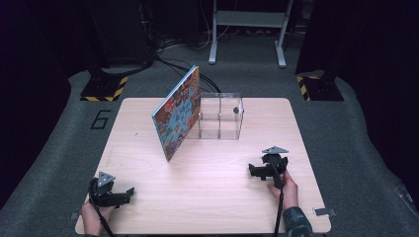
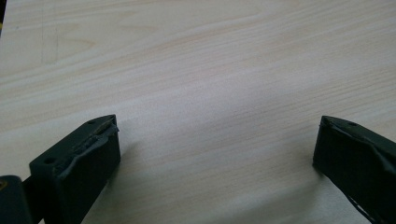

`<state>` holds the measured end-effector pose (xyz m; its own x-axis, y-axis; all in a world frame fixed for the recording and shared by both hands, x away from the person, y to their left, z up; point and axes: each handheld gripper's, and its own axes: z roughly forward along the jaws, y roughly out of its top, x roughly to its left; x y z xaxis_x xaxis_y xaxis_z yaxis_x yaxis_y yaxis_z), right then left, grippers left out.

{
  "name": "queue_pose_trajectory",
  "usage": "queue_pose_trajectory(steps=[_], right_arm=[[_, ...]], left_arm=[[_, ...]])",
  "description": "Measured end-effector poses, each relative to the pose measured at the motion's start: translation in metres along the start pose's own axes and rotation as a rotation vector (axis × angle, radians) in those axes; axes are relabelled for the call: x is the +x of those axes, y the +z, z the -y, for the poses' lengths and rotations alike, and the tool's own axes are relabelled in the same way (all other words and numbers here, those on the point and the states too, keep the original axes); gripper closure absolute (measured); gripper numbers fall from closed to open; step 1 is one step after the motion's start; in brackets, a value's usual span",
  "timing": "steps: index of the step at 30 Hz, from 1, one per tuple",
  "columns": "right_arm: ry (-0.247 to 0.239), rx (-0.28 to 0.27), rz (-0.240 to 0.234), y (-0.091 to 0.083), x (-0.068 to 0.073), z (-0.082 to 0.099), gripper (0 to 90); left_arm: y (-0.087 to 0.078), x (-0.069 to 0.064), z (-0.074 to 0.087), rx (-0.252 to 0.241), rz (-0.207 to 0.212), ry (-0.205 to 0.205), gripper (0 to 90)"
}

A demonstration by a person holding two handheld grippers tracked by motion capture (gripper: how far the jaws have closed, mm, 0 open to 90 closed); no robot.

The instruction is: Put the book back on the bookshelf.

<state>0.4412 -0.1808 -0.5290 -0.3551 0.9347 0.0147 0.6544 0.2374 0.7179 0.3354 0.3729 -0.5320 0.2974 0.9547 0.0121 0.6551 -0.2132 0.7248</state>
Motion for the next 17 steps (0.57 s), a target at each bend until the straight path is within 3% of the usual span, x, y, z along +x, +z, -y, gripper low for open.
queue_pose_trajectory(steps=[1,17], right_arm=[[-0.001,0.000,0.000,0.0000,0.0000,0.0000,0.0],[-0.020,-0.003,-0.021,-0.0009,-0.0022,0.0011,0.0]], left_arm=[[0.0015,0.0032,-0.0015,0.007,0.014,0.000,0.5],[0.0036,0.0036,-0.0022,-0.002,0.019,0.003,0.3]])
